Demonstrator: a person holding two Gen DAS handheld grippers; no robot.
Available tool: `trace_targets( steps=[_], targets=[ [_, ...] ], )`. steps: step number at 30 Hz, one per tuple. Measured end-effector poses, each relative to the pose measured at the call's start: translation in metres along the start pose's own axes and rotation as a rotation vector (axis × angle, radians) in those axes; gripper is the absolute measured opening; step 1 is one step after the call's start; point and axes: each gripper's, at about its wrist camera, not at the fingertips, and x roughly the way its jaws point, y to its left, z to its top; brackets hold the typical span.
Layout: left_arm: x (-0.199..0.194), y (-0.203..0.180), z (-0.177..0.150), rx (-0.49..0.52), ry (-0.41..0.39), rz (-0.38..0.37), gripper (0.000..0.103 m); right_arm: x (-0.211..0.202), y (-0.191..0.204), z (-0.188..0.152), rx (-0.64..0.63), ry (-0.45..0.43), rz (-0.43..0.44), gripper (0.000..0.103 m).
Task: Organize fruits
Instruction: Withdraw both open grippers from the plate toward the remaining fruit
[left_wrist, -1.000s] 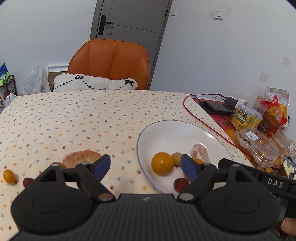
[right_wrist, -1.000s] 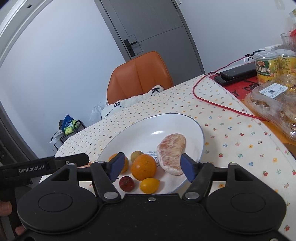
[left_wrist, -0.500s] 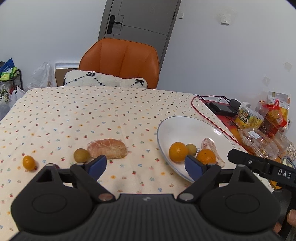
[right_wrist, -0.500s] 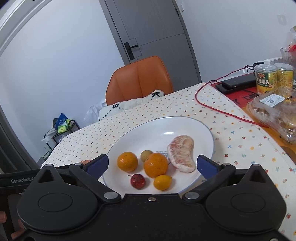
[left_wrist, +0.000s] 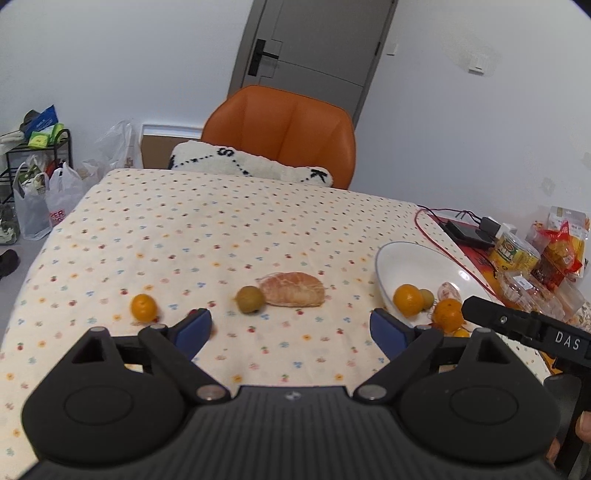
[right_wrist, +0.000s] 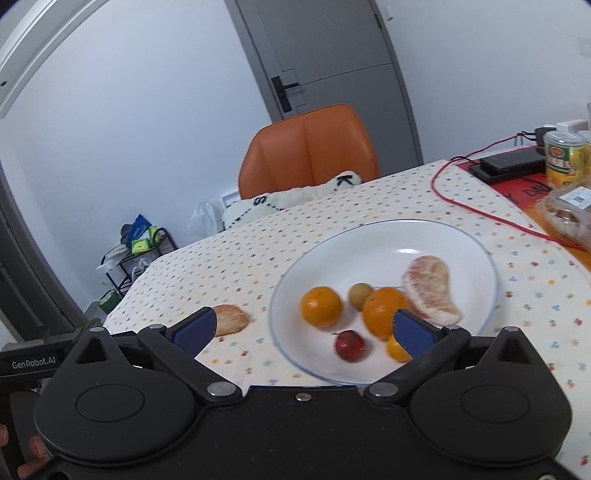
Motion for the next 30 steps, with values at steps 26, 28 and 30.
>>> trace_targets(
  steps=[26,28,30],
  targets=[
    [-0.009,0.066,-0.012,-0.062,-0.049,0.060,0.088,0.022,0.061,-0.009,-0.097,0.053,0.128,0.103],
    [-0.008,0.070,-0.011,-0.067,-0.054,0.070,0.086,0.026,0.067,-0.009,-0.108,0.057,0.141,0.102],
    [-0.006,0.074,-0.010,-0.072,-0.051,0.073,0.081,0.031,0.072,-0.008,-0.119,0.067,0.153,0.101]
  ],
)
